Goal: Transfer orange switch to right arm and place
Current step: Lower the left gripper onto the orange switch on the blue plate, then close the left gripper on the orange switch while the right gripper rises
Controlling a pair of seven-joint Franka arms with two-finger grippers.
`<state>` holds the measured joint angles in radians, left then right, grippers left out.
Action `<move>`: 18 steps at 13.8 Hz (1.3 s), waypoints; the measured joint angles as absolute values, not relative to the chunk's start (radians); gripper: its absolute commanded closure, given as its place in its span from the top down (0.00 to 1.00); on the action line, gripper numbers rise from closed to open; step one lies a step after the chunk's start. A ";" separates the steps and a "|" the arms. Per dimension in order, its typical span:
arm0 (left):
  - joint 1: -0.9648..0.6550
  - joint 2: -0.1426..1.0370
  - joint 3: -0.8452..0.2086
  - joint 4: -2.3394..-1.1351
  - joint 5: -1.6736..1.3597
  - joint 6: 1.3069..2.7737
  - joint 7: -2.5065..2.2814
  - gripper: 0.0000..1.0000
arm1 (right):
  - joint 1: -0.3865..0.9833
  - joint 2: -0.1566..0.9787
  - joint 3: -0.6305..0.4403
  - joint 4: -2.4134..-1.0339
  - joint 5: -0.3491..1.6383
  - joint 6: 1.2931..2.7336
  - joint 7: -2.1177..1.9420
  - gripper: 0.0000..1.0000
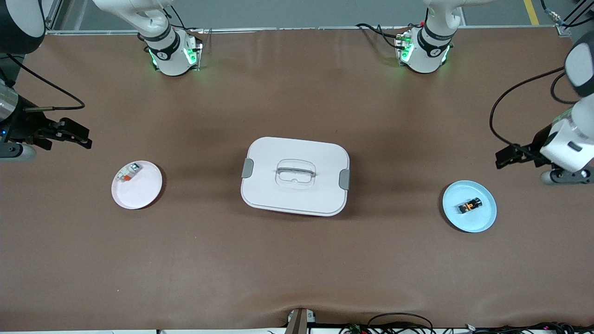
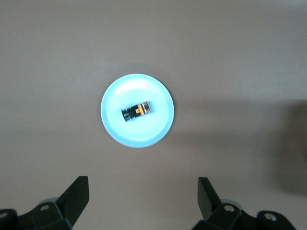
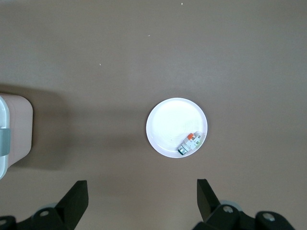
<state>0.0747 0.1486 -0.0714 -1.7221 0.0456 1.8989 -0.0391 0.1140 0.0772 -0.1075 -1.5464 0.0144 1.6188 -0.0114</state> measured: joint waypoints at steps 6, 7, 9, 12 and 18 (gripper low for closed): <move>0.118 0.330 -0.070 -1.799 0.046 2.155 0.001 1.00 | 0.114 0.077 -0.107 -1.545 0.014 1.618 -0.011 1.00; 0.128 0.366 -0.070 -1.799 0.046 2.199 0.001 1.00 | 0.114 0.077 -0.107 -1.545 0.014 1.618 -0.011 1.00; 0.148 0.433 -0.069 -1.799 0.049 2.272 0.002 1.00 | 0.115 0.078 -0.106 -1.544 0.014 1.618 -0.011 1.00; 0.155 0.501 -0.069 -1.797 0.049 2.318 -0.031 1.00 | 0.116 0.078 -0.105 -1.544 0.014 1.618 -0.011 1.00; 0.154 0.573 -0.069 -1.796 0.049 2.366 -0.102 1.00 | 0.117 0.078 -0.104 -1.536 0.013 1.618 -0.011 1.00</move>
<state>0.1540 0.5735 -0.0687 -1.7962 0.0491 2.3660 -0.1016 0.1175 0.0776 -0.1042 -1.5358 0.0134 1.6182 -0.0115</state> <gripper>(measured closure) 0.000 0.000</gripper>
